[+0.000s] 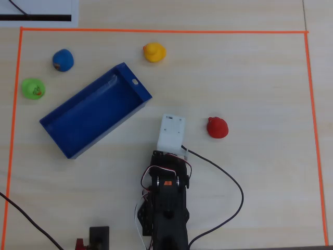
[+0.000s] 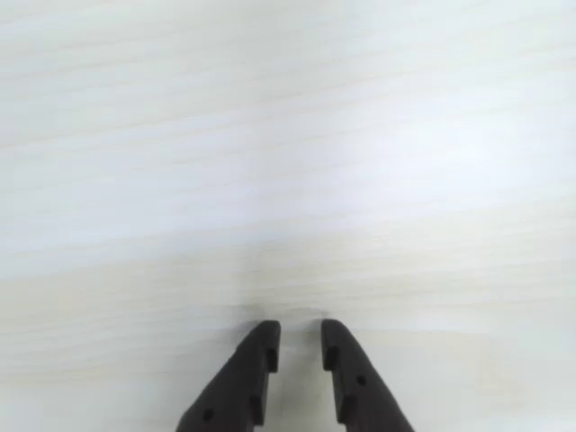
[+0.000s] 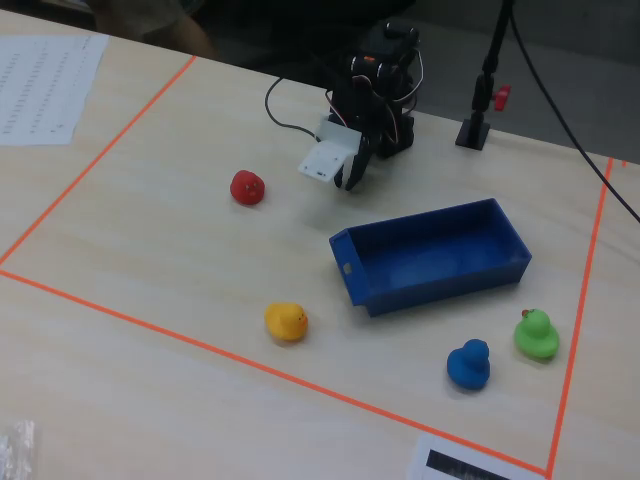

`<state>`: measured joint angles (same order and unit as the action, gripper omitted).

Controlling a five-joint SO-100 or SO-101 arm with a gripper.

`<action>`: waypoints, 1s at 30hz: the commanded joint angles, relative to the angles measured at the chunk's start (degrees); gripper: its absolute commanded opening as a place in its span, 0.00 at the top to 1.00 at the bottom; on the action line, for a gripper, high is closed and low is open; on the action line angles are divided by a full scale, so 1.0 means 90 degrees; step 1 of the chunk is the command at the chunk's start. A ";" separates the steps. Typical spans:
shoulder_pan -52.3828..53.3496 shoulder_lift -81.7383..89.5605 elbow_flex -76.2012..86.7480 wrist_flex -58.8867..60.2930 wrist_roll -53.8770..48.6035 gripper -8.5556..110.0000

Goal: Grasp blue duck and put it into box.

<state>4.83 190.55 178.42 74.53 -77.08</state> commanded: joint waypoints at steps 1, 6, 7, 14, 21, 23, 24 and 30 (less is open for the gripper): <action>-0.0137 -0.0098 -0.0020 0.0088 0.0049 0.90; -0.0498 -0.0088 -0.0020 0.0088 0.0049 0.90; -0.0488 -0.0088 -0.0020 0.0088 0.0049 0.90; -0.0273 -0.0088 -0.0020 0.0098 0.0020 0.90; -0.0313 -0.0088 -0.0020 0.0088 -0.0010 0.93; -0.0107 -0.0088 -0.0020 0.0078 -0.0313 0.93; 0.0020 -0.0156 -0.0029 -0.0195 -0.0322 0.93; 0.0332 -0.3193 -0.3350 -0.1055 0.0000 0.78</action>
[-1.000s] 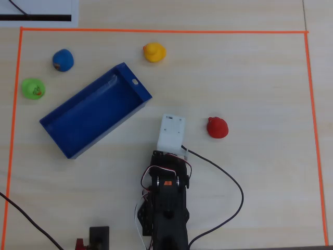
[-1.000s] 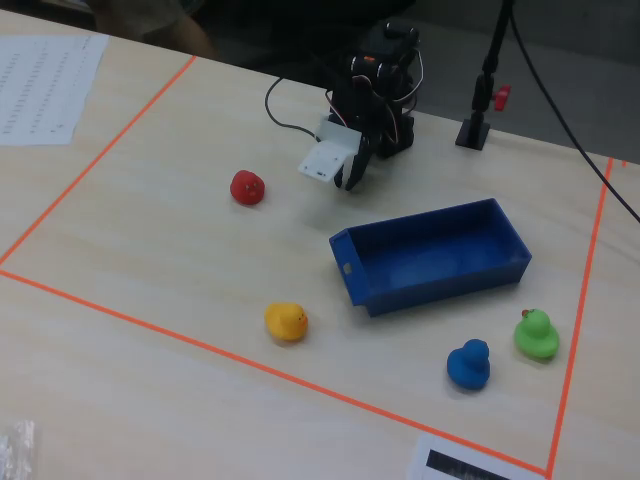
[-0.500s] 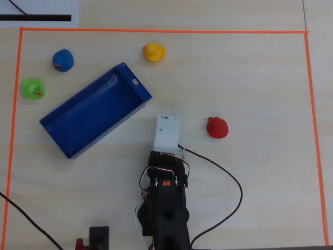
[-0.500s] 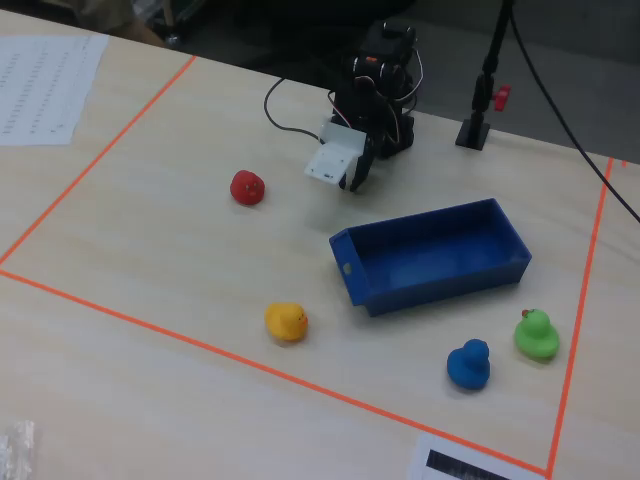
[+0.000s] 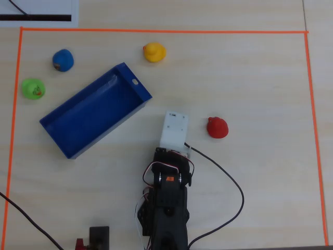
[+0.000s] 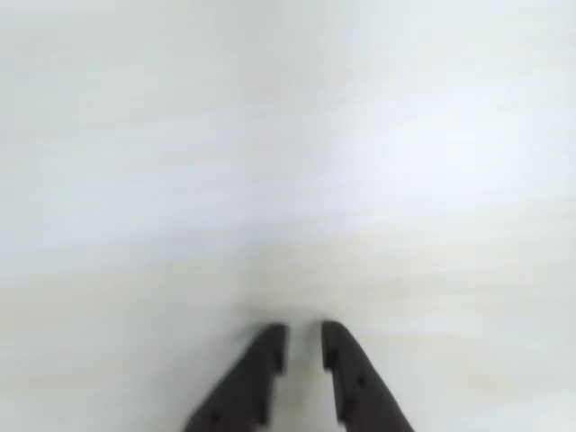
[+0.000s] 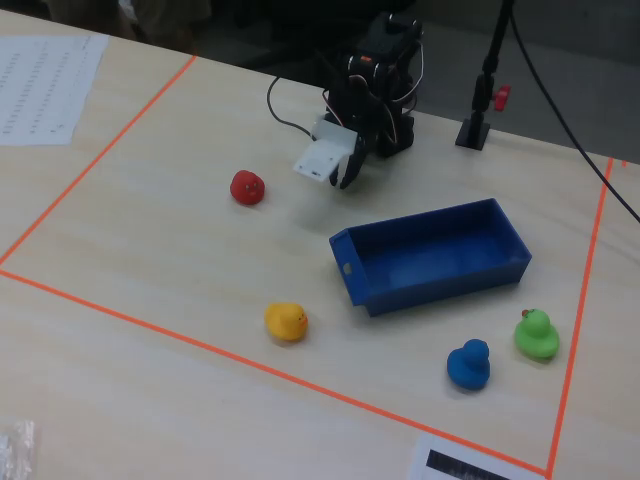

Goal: Grasp blue duck and put it into box.

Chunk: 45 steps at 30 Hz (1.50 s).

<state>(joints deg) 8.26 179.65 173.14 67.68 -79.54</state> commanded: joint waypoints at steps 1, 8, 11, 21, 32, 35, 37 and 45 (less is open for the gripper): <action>-0.0137 -0.2598 -0.3672 -0.0137 0.0479 0.75; -0.1650 -0.6191 -0.8584 0.1025 0.1777 0.68; -0.2236 -0.7686 -1.0088 0.1182 0.2158 0.67; -0.3750 -1.1787 -1.3828 0.1309 0.2871 0.66; -0.4346 -1.4580 -1.6699 0.0928 0.3115 0.66; -0.4238 -1.4785 -1.6699 0.0508 0.3145 0.66; -0.4170 -1.4893 -1.6709 0.0283 0.3145 0.66; -0.4131 -1.5205 -1.6621 -0.0605 0.3027 0.66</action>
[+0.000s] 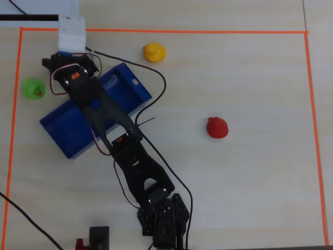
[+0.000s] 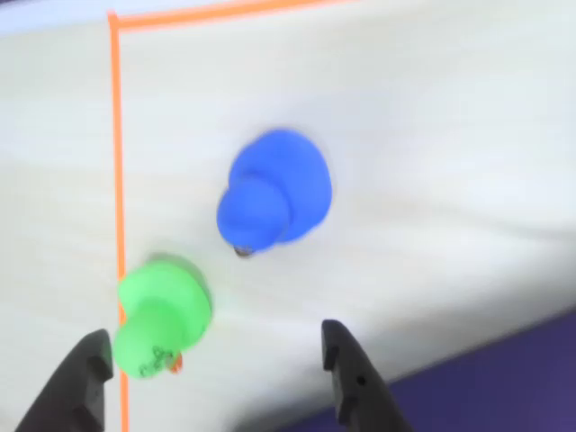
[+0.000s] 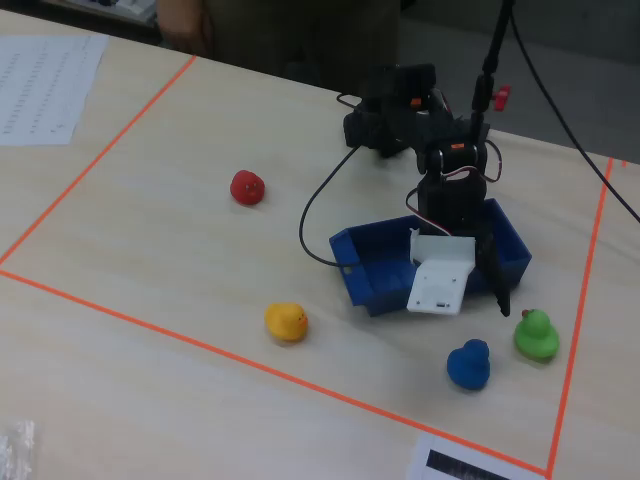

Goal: Grasp blue duck and put it into box.

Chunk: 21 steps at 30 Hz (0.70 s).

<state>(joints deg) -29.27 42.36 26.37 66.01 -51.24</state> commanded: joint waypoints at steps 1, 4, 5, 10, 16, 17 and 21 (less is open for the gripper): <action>0.0010 0.0000 -0.0303 -0.0508 -0.0117 0.66; -0.0049 -0.0068 -0.0107 -0.0811 -0.0137 0.67; -0.0059 -0.0088 -0.0029 -0.0937 -0.0137 0.67; -0.0098 -0.0371 0.0010 -0.1221 -0.0107 0.67; -0.0068 -0.0674 0.0010 -0.1475 -0.0088 0.67; -0.0049 -0.0703 0.0010 -0.1514 -0.0088 0.67; -0.0020 -0.0791 -0.0020 -0.1572 -0.0068 0.68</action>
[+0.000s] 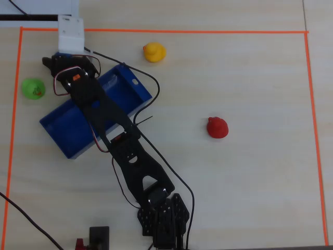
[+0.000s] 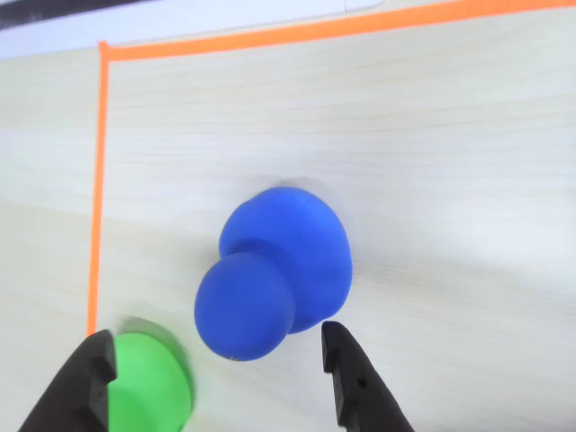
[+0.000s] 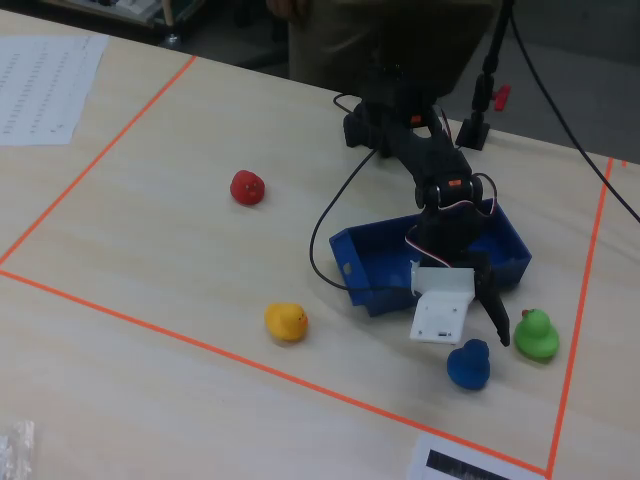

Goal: Grasp blue duck and put it into box.

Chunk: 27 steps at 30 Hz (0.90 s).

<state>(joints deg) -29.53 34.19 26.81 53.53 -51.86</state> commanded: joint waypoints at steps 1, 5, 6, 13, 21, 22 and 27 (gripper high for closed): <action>0.0020 0.0098 -0.0068 -0.0225 0.0029 0.68; 0.0039 -0.0020 -0.0166 -0.0273 0.0107 0.68; 0.0039 -0.0059 -0.0176 -0.0283 0.0117 0.68; 0.0029 -0.0244 -0.0264 -0.0459 0.0332 0.69; -0.0029 -0.0322 -0.0459 -0.0449 0.0479 0.80; -0.0029 -0.0332 -0.0469 -0.0449 0.0498 0.86; 0.0000 -0.0352 -0.0576 -0.0225 0.0469 0.93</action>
<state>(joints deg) -30.15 30.50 25.05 50.45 -47.64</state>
